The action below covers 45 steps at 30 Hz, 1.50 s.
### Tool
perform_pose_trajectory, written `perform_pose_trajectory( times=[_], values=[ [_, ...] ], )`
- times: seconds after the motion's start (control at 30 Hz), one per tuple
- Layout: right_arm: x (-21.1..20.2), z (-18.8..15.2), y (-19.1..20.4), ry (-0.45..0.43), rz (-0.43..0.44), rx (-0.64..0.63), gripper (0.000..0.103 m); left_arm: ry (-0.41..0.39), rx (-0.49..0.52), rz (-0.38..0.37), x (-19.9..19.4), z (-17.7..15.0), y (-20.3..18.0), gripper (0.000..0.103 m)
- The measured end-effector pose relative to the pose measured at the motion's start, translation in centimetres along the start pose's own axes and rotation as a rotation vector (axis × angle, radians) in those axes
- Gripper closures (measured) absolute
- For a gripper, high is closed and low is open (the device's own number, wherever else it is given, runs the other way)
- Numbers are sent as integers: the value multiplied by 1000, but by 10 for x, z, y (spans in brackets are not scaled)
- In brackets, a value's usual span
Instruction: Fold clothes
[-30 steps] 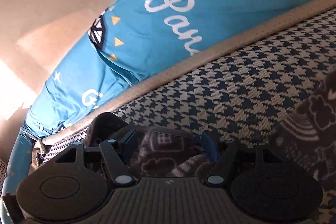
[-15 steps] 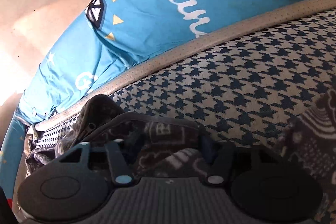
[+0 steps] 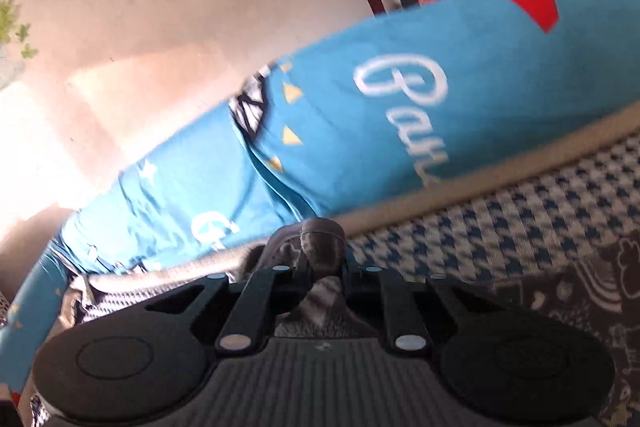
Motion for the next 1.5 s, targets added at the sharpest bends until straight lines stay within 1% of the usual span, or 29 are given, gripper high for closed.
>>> perform_pose_trajectory(
  times=[0.17,0.37,0.47,0.57,0.7,0.9,1.0,1.1,1.2,1.23,1.3,1.37,1.4,1.5],
  values=[
    [-12,15,33,-79,67,-119,88,-11,-82,-154,-6,11,-10,0],
    [-25,15,67,-122,158,-246,88,-11,-119,-222,10,19,-27,0],
    [-30,13,81,-133,198,-302,88,-14,-158,-238,18,20,-32,0],
    [-33,13,89,-145,229,-324,88,-38,-168,-219,23,24,-33,0],
    [-33,13,92,-157,251,-321,88,-62,-183,-183,31,31,-35,0],
    [-34,13,102,-172,273,-342,88,-99,-211,-103,44,42,-33,0],
    [-32,12,104,-170,267,-351,88,-117,-220,-56,53,48,-32,0],
    [-28,10,100,-163,256,-341,88,-119,-216,-22,61,50,-32,0],
    [-22,7,94,-156,214,-345,88,-115,-182,15,71,50,-37,0],
    [-19,7,91,-152,198,-343,88,-112,-157,28,75,51,-39,0],
    [-14,5,82,-135,166,-320,84,-102,-90,59,82,51,-45,0],
    [-10,6,70,-116,137,-271,80,-91,-51,78,86,52,-49,0],
    [-11,7,63,-115,133,-241,80,-81,-42,84,87,53,-50,0],
    [-18,15,45,-137,109,-163,78,-44,-18,101,88,56,-53,0]
  ],
)
Point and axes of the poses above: each gripper's, at about its wrist camera, not at the fingertips, and x roughly the way its jaws point, y to its left, z to its top, the point moved 10 cm from there along x, roughly the way its jaws point, and after that the axes turned 2 degrees about z, right-handed, at the moved point
